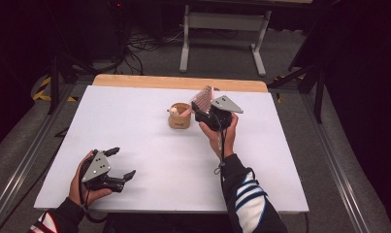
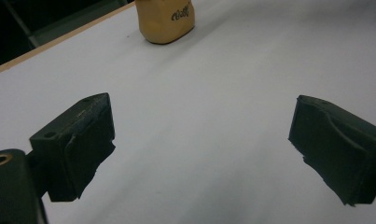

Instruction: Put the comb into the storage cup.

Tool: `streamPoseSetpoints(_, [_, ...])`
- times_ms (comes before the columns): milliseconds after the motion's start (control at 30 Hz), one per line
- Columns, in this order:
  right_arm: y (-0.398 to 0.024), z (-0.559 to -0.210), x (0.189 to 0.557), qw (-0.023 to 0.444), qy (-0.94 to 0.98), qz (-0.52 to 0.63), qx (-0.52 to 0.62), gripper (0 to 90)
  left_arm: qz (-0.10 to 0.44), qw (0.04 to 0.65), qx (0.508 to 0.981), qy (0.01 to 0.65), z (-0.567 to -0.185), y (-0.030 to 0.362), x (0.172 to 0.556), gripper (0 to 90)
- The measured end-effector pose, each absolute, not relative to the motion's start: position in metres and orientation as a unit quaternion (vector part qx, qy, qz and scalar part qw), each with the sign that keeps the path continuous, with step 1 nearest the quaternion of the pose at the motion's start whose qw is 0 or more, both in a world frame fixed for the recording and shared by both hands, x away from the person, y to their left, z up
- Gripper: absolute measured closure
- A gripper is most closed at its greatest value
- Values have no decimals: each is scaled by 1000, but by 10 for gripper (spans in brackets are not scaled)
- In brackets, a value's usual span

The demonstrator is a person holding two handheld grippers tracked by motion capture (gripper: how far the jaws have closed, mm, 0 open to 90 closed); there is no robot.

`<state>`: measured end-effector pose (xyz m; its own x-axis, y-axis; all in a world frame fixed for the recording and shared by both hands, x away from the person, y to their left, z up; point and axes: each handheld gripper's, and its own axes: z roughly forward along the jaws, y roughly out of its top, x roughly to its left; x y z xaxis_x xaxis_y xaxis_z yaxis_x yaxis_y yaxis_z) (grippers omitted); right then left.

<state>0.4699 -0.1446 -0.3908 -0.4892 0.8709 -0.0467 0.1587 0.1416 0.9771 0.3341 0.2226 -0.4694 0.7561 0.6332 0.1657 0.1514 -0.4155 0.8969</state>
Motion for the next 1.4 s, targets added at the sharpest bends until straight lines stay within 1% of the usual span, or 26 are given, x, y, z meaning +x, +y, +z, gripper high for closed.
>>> streamPoseSetpoints(133, [-140, -389, 470, 352, 694, 504, 375, 353, 246, 484, 803, 246, -470, 223, 335, 77])
streamPoseSetpoints(267, [-139, -387, 470, 351, 701, 496, 374, 322, 244, 484, 804, 247, -470, 223, 335, 79])
streamPoseSetpoints(300, [-139, -387, 470, 352, 702, 491, 378, 252, 244, 483, 804, 246, -470, 222, 335, 79])
streamPoseSetpoints(500, [-139, -388, 471, 353, 703, 480, 390, 151, 240, 483, 804, 248, -471, 223, 336, 81])
streamPoseSetpoints(667, [-142, -389, 473, 346, 698, 487, 395, 121, 241, 483, 804, 248, -471, 223, 335, 81])
streamPoseSetpoints(833, [-143, -389, 474, 349, 696, 484, 399, 92, 242, 482, 805, 248, -471, 223, 335, 81])
streamPoseSetpoints(1033, [-147, -389, 474, 330, 694, 499, 400, 48, 239, 487, 804, 245, -470, 223, 334, 81])
streamPoseSetpoints(1400, [-150, -390, 473, 334, 694, 498, 398, 41, 243, 485, 805, 241, -469, 223, 334, 80])
